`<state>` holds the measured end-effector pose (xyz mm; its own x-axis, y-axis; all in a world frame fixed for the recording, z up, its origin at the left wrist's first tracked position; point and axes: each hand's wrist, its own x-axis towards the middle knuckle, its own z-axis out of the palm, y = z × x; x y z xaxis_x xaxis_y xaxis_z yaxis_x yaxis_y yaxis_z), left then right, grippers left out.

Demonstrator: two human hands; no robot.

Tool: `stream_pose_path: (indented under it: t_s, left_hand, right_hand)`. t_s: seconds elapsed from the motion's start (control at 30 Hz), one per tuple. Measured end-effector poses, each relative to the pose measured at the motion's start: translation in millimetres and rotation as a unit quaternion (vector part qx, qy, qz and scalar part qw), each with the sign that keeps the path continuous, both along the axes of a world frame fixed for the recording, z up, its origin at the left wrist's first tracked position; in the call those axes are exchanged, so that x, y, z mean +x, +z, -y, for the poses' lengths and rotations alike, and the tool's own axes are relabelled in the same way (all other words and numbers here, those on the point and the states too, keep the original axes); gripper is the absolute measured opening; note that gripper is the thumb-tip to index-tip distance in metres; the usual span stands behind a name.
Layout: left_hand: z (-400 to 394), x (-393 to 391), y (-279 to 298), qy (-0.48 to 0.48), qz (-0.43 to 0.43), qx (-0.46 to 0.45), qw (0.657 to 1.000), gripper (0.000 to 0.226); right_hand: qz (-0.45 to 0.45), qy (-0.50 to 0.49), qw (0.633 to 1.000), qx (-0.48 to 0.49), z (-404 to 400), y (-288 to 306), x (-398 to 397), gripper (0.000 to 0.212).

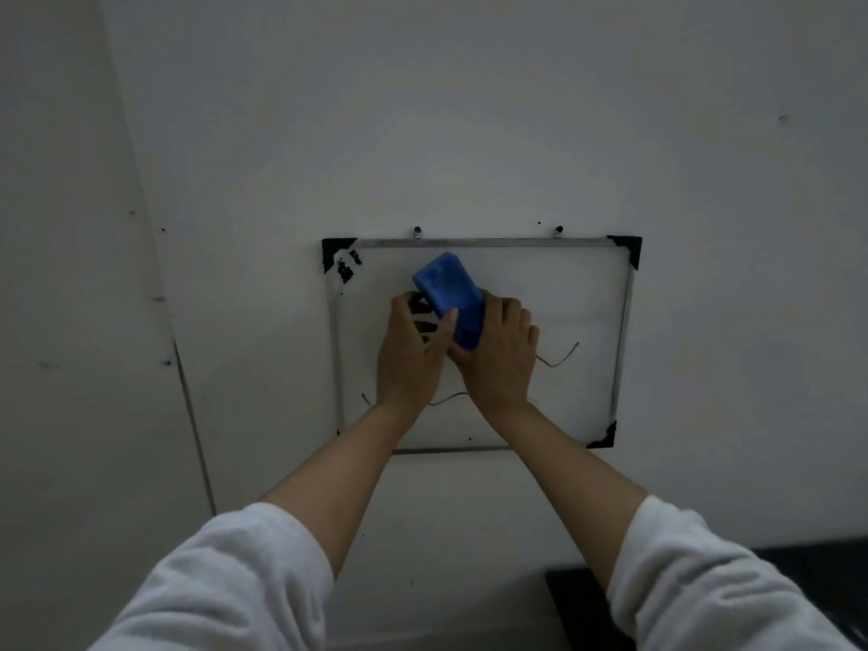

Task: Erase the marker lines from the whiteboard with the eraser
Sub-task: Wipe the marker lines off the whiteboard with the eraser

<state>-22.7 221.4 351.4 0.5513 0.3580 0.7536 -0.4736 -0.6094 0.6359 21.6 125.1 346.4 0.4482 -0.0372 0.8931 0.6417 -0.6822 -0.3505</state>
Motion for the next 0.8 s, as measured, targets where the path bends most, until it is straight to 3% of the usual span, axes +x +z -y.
stream_pose_path:
  t_s: [0.23,0.33,0.4,0.5,0.67,0.8]
  left_hand:
    - [18.5,12.4,23.9,-0.021,0.037,-0.11,0.993,0.045]
    - [8.1,14.2,33.6,0.016,0.031,-0.036,0.999,0.063]
    - [-1.1,16.5,39.8,0.106,0.029,0.105,0.988,0.065]
    - [-13.3,23.3,38.0,0.229,0.061,0.343,0.909,0.062]
    - [-19.0,32.2,4.4,0.282,0.115,0.493,0.815,0.06]
    - [-23.2,31.6,-34.8,0.254,0.12,0.625,0.729,0.06]
  right_hand:
    - [0.014,0.128,0.984,-0.12,13.2,-9.4,0.4,0.066]
    - [0.013,0.112,0.988,-0.106,35.0,-22.3,12.2,0.056]
    - [0.004,0.068,0.997,-0.032,52.3,-33.5,21.3,0.047]
    - [-0.029,-0.031,0.996,0.077,77.1,-53.4,36.1,0.04]
    - [-0.133,-0.132,0.978,0.095,104.2,-90.5,50.2,0.05]
    - [-0.193,-0.121,0.971,0.068,116.1,-114.4,56.2,0.055]
